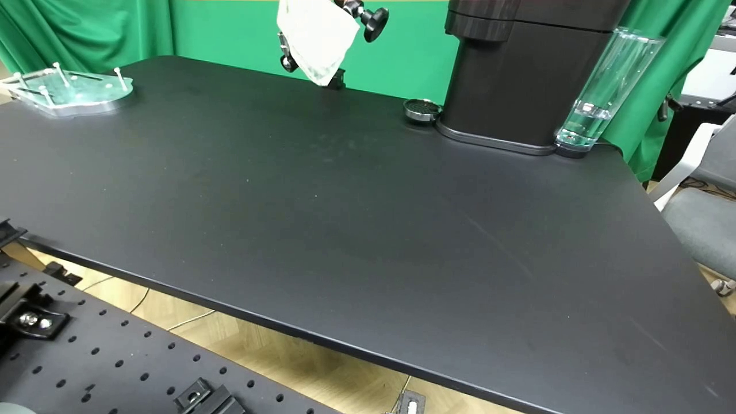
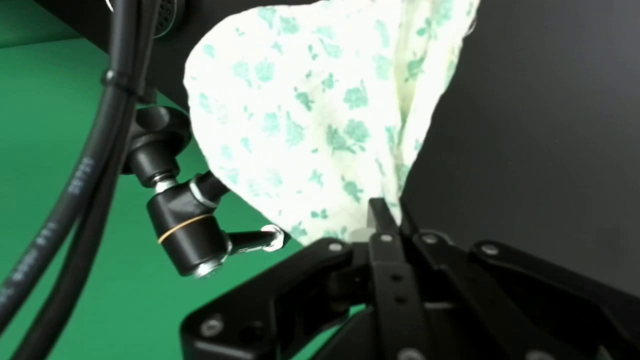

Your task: Put the cloth on the black rod

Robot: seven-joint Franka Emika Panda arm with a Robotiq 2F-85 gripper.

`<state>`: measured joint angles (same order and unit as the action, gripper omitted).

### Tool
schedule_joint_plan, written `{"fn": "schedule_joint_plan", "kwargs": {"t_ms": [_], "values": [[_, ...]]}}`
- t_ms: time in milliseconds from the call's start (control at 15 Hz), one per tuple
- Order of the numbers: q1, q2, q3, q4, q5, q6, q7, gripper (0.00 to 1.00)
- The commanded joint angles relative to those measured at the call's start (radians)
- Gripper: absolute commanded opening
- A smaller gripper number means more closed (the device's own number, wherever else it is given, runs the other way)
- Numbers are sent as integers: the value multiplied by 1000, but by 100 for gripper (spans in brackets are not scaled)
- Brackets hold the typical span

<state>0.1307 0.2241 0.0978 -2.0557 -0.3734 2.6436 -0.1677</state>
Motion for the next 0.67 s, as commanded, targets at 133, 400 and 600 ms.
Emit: {"fn": "schedule_joint_plan", "kwargs": {"t_ms": [133,400,600], "values": [[-2,45,24,10,60,-36,-76,0],[-7,62,22,11,81,-43,-106,40],[-6,61,17,11,70,-50,-107,61]]}}
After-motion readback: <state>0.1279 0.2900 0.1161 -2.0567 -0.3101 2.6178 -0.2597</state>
